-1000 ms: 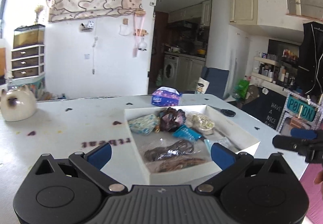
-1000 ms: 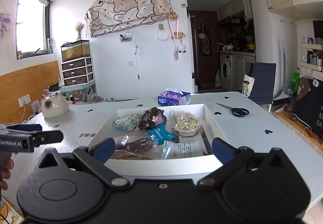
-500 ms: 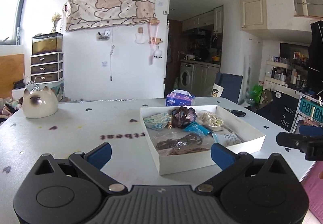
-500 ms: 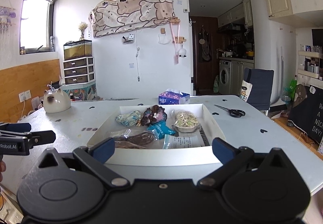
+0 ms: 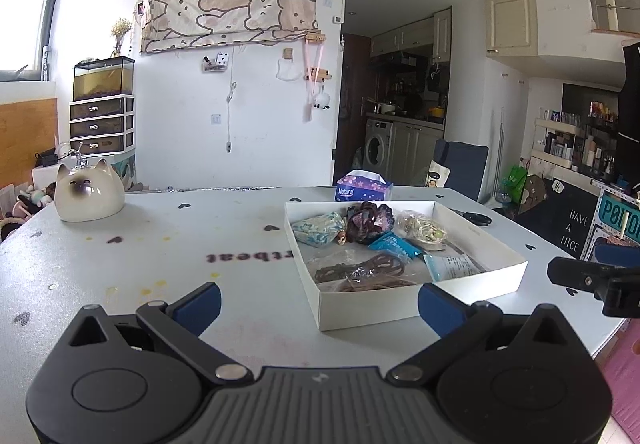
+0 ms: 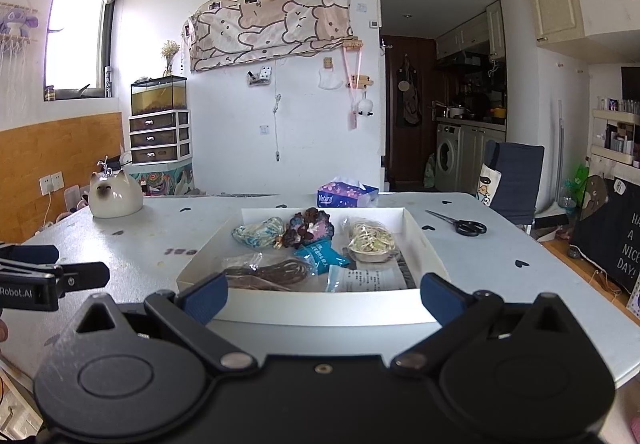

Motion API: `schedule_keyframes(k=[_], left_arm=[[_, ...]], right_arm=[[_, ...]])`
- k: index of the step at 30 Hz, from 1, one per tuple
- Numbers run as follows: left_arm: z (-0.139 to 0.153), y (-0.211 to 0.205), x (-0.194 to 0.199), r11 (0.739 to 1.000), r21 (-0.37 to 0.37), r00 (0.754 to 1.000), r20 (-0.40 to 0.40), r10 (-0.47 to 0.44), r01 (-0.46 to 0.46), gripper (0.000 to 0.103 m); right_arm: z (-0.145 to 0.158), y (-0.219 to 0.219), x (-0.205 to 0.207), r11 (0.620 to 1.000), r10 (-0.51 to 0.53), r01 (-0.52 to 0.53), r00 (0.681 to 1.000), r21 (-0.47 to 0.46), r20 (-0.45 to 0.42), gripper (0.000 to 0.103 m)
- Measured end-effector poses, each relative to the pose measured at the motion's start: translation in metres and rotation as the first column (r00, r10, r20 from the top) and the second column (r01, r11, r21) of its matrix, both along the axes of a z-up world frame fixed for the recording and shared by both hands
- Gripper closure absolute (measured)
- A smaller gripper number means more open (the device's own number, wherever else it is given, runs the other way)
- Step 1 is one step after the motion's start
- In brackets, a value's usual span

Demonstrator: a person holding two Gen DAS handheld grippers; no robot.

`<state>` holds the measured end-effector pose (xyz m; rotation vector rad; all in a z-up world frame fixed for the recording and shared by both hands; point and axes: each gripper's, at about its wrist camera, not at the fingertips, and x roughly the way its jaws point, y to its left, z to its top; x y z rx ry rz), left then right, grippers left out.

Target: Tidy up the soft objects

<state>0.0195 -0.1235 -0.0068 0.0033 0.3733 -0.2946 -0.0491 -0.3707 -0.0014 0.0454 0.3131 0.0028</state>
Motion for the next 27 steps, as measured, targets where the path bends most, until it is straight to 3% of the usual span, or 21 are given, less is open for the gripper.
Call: schedule_keyframes(k=[27], left_arm=[[-0.0019, 0.0015, -0.0009, 1.0, 0.005, 1.0, -0.01, 0.011, -0.011, 0.0]], right_arm=[[-0.0029, 0.0045, 0.0009, 1.0, 0.004, -0.004, 1.0, 0.002, -0.005, 0.0]])
